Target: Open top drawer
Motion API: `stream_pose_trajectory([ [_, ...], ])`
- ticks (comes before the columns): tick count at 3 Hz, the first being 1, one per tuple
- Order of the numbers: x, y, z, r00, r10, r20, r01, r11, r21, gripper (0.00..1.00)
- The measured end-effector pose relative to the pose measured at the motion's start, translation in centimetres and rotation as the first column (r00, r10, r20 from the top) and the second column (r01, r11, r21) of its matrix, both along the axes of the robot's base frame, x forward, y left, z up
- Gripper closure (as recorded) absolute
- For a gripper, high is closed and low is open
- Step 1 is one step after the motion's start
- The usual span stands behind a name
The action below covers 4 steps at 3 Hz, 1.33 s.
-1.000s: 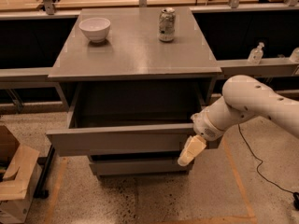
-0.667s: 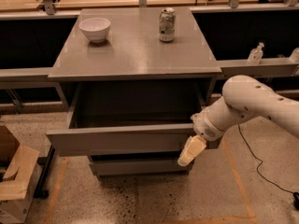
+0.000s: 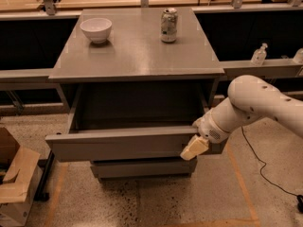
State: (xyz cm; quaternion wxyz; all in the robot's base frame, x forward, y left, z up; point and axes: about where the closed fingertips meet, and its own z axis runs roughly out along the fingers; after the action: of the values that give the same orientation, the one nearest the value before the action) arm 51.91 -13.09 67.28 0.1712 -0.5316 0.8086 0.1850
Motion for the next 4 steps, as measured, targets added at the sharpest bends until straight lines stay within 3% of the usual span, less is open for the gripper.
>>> stream_pose_trajectory([
  [1, -0.01, -0.01, 0.70, 1.0000, 0.000, 0.000, 0.000, 1.000, 0.000, 0.64],
  [2, -0.02, -0.01, 0.76, 1.0000, 0.000, 0.000, 0.000, 1.000, 0.000, 0.71],
  [4, -0.13, 0.18, 0.57, 1.0000, 0.004, -0.005, -0.004, 1.000, 0.000, 0.25],
])
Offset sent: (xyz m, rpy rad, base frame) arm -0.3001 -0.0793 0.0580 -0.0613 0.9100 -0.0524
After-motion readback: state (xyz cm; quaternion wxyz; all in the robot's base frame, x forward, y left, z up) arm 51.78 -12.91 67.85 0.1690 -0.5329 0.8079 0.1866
